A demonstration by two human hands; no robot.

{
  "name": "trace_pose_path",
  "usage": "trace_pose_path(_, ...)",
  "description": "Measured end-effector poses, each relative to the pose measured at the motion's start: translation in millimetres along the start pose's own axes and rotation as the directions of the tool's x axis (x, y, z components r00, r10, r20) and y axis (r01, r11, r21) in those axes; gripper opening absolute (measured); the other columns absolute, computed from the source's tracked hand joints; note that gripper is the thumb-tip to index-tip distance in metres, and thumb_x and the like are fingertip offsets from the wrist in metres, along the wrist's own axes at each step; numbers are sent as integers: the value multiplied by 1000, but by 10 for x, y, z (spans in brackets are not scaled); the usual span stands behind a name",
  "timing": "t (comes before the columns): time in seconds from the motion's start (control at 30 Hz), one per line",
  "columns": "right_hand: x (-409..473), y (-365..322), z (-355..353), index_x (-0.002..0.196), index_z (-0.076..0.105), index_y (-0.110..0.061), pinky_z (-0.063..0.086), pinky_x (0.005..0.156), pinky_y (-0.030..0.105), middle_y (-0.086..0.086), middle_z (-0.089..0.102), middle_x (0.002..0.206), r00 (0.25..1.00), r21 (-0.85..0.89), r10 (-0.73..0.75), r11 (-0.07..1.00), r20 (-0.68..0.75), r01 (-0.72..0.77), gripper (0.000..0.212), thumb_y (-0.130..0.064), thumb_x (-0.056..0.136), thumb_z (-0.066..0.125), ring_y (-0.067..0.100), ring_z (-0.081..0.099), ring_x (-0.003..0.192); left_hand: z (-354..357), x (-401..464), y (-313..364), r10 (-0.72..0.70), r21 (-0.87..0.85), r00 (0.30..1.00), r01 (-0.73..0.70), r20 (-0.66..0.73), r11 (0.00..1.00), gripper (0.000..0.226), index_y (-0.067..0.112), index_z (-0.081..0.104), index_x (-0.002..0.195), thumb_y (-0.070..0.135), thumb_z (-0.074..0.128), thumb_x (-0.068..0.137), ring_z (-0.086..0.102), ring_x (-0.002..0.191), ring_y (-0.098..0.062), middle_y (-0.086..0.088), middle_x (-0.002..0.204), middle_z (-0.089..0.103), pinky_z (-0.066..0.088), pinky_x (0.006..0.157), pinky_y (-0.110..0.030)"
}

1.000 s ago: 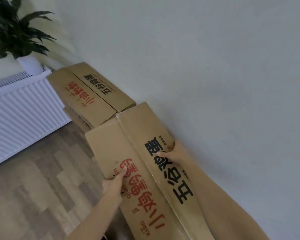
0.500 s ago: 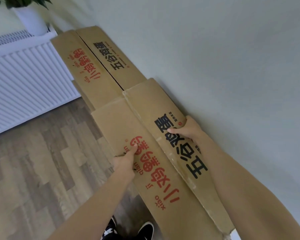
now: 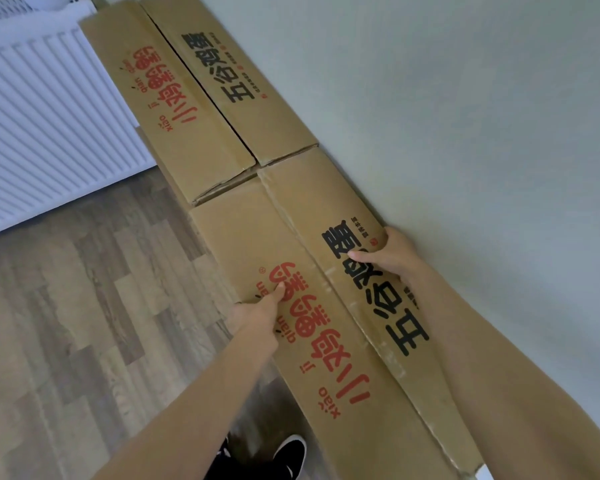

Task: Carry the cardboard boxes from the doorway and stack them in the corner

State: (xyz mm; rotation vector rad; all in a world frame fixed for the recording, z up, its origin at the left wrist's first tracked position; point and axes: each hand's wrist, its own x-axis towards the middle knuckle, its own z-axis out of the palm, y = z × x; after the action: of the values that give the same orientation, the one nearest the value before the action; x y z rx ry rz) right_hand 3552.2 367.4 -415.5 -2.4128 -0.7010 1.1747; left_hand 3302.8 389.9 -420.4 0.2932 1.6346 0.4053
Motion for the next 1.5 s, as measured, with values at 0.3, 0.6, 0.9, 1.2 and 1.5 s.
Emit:
trace_pose_path(0.3,-19,121,108,138,53,-19,52,102,52,2,64,135,987,-46,-93,995,-130,88,91,-52,63,92,26,62,123,99,-129,-26,37,-4,999,-37,-20,999,69,6,46,141,22,81,84,62,109,-31,-13,129,64,49,79,-42)
trace_pose_path(0.6,-337,162,359,141,54,-17,42,112,57,18,44,147,922,-253,-170,964,-348,82,70,-51,84,77,38,41,140,132,-55,-57,62,22,994,-60,-88,998,66,9,48,127,27,87,77,62,113,-32,-9,120,63,54,93,-49)
trace_pose_path(0.9,-623,411,436,154,43,-26,25,123,58,14,27,167,944,-302,-202,946,-262,119,62,-39,97,65,35,26,154,80,-86,-110,152,127,987,-144,-57,981,75,8,42,135,36,84,79,58,124,-35,-13,132,59,48,100,-53)
trace_pose_path(1.2,-1721,-250,870,143,48,-13,60,85,45,5,68,117,950,-264,-262,941,-168,213,47,-33,101,58,25,70,94,-1272,-287,9,156,224,958,-211,240,951,25,7,56,124,15,54,100,60,78,-24,-10,98,62,48,64,-35)
trace_pose_path(1.5,-4158,-1554,2706,98,63,-19,54,92,40,3,73,101,876,-370,-462,796,139,479,22,-39,101,56,26,68,101,-4722,-1386,208,406,-89,911,-400,68,912,18,14,52,120,10,51,102,63,68,-23,-11,94,64,51,59,-34)
